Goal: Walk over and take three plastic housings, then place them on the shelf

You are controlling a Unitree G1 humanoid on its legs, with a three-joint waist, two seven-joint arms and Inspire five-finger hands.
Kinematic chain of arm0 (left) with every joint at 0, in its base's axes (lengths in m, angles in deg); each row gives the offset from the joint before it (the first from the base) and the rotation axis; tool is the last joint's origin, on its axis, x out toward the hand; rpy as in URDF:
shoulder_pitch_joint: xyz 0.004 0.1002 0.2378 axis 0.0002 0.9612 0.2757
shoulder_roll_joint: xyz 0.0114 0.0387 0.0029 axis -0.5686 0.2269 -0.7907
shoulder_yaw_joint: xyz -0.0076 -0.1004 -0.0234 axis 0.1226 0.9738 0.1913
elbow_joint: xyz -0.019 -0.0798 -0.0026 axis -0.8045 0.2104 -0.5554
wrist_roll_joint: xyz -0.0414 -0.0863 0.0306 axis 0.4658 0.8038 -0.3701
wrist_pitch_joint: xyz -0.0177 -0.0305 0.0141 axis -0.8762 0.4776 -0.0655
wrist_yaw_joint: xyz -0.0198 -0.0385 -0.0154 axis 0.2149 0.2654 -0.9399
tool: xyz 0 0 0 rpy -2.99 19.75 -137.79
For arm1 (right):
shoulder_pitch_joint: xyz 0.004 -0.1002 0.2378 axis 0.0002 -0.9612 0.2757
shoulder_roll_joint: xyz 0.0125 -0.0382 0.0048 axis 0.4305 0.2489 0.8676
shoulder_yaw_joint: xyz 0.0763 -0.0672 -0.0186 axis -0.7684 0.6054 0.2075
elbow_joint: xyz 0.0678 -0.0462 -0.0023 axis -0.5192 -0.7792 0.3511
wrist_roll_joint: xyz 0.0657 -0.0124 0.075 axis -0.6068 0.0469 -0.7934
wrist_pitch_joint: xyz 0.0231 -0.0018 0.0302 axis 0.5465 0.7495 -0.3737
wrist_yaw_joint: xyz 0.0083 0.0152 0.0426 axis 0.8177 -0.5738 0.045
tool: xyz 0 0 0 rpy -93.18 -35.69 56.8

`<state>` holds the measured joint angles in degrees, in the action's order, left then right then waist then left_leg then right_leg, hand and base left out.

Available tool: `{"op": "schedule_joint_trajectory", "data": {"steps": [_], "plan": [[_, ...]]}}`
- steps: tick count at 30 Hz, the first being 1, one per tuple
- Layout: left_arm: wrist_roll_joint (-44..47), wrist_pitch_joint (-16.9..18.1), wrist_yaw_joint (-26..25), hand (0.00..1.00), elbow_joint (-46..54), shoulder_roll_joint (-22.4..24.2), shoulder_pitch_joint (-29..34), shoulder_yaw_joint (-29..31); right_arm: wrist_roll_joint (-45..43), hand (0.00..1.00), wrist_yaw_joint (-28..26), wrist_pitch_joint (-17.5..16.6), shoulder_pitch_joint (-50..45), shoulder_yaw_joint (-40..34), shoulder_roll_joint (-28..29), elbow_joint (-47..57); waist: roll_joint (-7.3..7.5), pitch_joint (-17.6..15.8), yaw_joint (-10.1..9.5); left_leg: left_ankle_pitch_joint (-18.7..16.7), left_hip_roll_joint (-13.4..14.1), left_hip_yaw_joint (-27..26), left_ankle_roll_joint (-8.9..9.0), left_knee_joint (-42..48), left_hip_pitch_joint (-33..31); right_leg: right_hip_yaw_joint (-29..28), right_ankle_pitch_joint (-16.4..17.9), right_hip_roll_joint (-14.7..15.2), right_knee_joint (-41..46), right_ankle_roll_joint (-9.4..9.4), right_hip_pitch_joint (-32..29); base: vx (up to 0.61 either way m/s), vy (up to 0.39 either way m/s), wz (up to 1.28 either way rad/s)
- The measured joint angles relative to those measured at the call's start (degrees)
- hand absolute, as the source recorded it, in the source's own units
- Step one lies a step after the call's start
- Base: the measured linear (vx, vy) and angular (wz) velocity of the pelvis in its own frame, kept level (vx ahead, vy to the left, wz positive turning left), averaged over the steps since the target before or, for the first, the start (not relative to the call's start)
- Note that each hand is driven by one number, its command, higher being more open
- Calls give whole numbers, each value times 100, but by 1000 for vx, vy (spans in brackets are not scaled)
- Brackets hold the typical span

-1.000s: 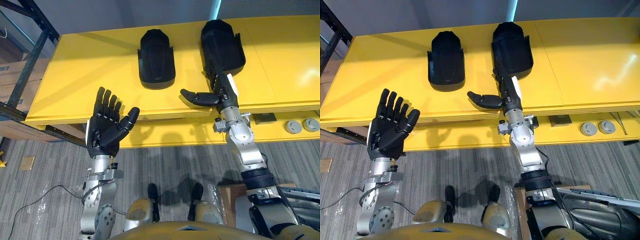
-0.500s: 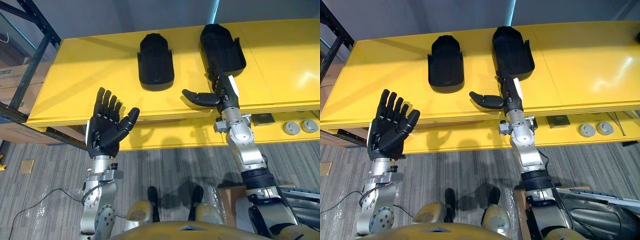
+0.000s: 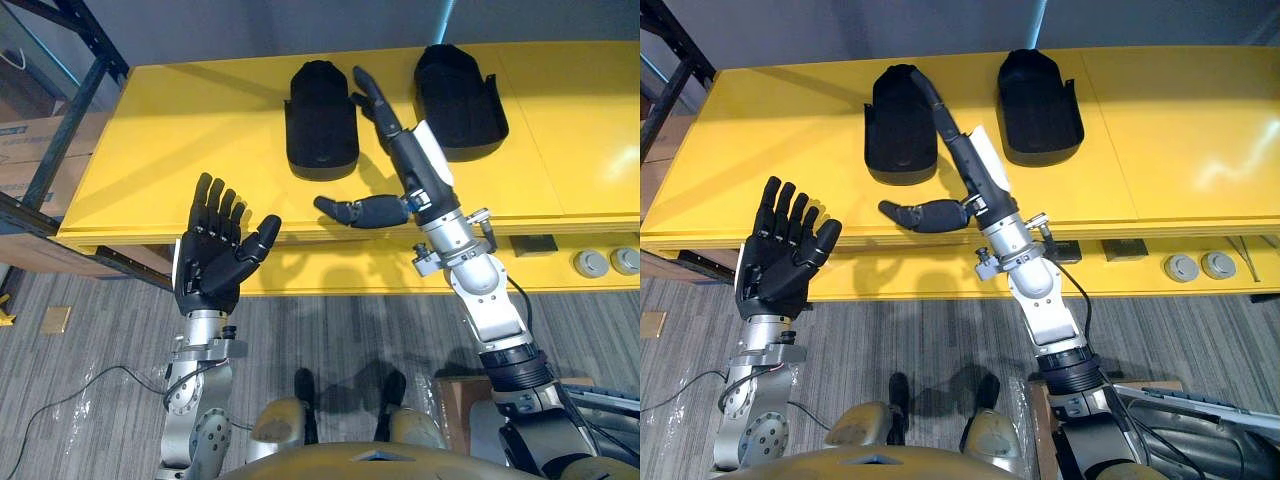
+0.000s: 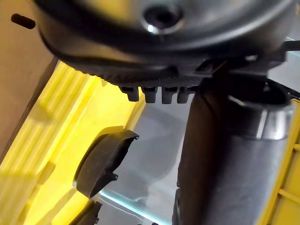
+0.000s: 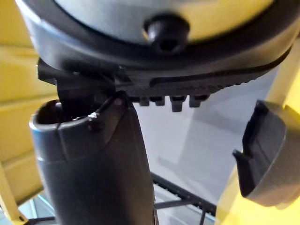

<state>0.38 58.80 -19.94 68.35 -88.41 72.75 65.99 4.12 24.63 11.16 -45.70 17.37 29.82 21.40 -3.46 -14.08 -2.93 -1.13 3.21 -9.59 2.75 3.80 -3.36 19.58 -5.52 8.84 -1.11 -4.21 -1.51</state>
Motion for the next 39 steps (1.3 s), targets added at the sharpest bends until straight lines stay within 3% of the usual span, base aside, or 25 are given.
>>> {"op": "schedule_joint_trajectory", "data": {"steps": [8, 14, 18, 22, 31, 39], "plan": [[0, -1, -71, 100, 0, -120, 38, 6, 904, 100, 694, 15, 84, 345, -53, -492, 27, -5, -92, 28, -34, 97, -18, 0, -18, 115, 2, 28, 2, 0, 48, -11, 6, 7], [0, 13, -109, 100, 0, -120, 65, 3, 2042, 100, 1724, 140, 394, 452, -96, -1050, 50, -19, -151, 54, -42, 155, -21, -6, -49, 183, 2, 33, 6, 0, 46, -26, 3, 5], [0, 32, -193, 100, 0, -120, 105, 1, 2652, 100, 2355, 424, 775, 510, -99, -1281, 88, -42, -158, 62, -46, 171, -25, 8, -113, 192, 3, 38, 14, 1, -1, -3, 1, 1], [1, 39, -250, 100, 0, -119, 111, -11, 2680, 100, 2807, 752, 1025, 551, -102, -1576, 147, -101, -171, 83, -56, 193, -29, 7, -152, 209, 7, 47, 26, 5, -42, 1, 2, 2], [5, 162, -274, 100, 0, -114, 74, -76, 2854, 100, 3038, 850, 1623, 561, -280, -2229, 88, -389, -184, 107, -79, 271, -29, 23, -213, 257, 87, 103, 216, 25, -153, -11, 3, 3], [10, 162, -256, 100, 0, -98, 51, -114, 2844, 100, 3078, 754, 1847, 784, -422, -2505, 35, -423, -206, 129, -75, 349, -20, 0, -220, 373, 180, 114, 319, 28, -161, -1, -6, 6]]}}
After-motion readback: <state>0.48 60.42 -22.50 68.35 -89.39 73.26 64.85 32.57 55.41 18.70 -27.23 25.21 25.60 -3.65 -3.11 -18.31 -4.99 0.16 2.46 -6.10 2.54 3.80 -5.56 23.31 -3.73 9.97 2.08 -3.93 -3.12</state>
